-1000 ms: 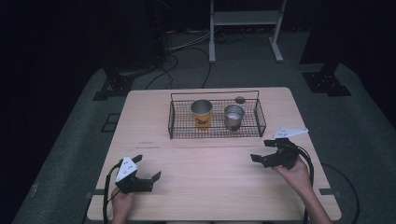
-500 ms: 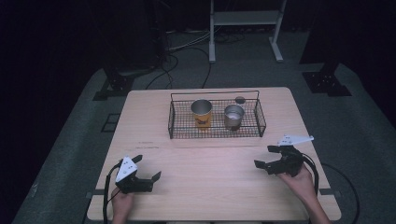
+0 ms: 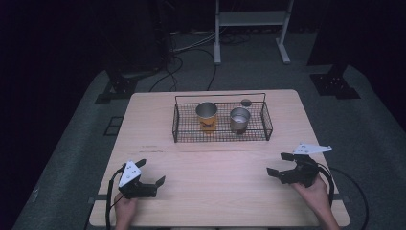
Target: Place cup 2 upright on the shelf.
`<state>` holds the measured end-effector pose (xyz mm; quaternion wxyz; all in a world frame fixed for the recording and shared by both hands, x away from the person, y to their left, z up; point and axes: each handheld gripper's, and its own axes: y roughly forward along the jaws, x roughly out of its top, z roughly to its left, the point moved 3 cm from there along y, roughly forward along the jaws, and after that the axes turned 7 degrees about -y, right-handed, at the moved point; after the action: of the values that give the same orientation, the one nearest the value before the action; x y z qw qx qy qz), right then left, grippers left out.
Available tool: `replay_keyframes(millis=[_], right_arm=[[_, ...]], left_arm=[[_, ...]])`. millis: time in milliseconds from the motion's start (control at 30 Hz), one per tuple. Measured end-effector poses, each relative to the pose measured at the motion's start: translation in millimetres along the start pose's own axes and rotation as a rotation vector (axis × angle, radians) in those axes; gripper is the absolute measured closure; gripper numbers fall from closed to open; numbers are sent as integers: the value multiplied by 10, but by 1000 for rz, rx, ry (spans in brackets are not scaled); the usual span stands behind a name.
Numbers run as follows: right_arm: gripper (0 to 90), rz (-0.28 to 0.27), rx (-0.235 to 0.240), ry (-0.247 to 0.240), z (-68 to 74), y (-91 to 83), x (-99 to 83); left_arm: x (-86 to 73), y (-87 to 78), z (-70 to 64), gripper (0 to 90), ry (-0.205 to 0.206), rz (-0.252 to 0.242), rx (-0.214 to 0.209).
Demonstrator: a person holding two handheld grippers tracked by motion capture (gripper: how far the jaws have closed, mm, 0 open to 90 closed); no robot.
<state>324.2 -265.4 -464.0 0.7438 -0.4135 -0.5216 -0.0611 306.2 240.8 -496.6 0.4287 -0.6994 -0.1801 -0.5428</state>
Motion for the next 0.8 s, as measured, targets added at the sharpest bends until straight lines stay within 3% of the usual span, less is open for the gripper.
replay_keyframes(millis=[267,333,500,800], right_arm=[[61,20,-9,-10,32,2,-106],[119,20,5,-3,45,4,-135],[125,6,-1,-14,84,-26,-172],[125,-67,-20,5,149,-148,-256]], left_arm=[[0,1,1,0,-3,-2,0],[-1,1,0,0,-3,-1,1],[-1,0,1,0,-3,1,1],[-1,0,1,0,-4,-1,2]])
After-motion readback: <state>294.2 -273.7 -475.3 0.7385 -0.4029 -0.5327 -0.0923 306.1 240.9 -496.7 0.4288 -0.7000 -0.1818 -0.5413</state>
